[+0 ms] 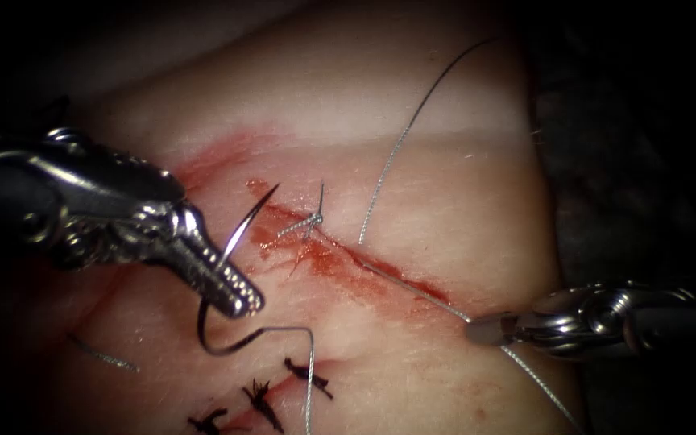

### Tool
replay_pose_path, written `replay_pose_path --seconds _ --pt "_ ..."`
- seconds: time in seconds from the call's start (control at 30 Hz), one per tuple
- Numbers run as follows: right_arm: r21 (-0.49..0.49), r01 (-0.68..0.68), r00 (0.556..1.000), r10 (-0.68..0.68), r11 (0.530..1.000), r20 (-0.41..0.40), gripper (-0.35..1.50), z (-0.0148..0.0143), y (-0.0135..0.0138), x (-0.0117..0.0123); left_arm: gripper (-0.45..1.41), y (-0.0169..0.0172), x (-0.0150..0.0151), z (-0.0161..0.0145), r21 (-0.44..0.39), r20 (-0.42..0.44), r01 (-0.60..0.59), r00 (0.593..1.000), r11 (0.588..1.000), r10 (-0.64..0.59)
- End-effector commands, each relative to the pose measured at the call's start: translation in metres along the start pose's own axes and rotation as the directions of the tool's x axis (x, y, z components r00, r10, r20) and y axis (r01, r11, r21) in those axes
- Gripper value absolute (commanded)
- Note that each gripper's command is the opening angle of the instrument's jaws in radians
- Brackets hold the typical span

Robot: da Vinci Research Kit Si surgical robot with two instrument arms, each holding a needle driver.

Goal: Wound Closure

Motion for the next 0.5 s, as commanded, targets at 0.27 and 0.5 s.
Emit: replay_pose_path --seconds 0.27,0.5 --pt "-0.224 0.067 0.993 -0.043 0.972 0.111 -0.35 -0.0033 0.0084 -0.0017 -0.45 -0.0010 0.0002 -0.0002 0.019 -0.010 0.000 1.000 1.000 0.000" --pt "-0.306 0.068 0.989 -0.024 0.950 0.145 -0.35 -0.0058 0.0132 -0.0028 -0.45 -0.0011 0.0003 -0.0004 0.028 -0.019 0.000 1.000 1.000 0.000"
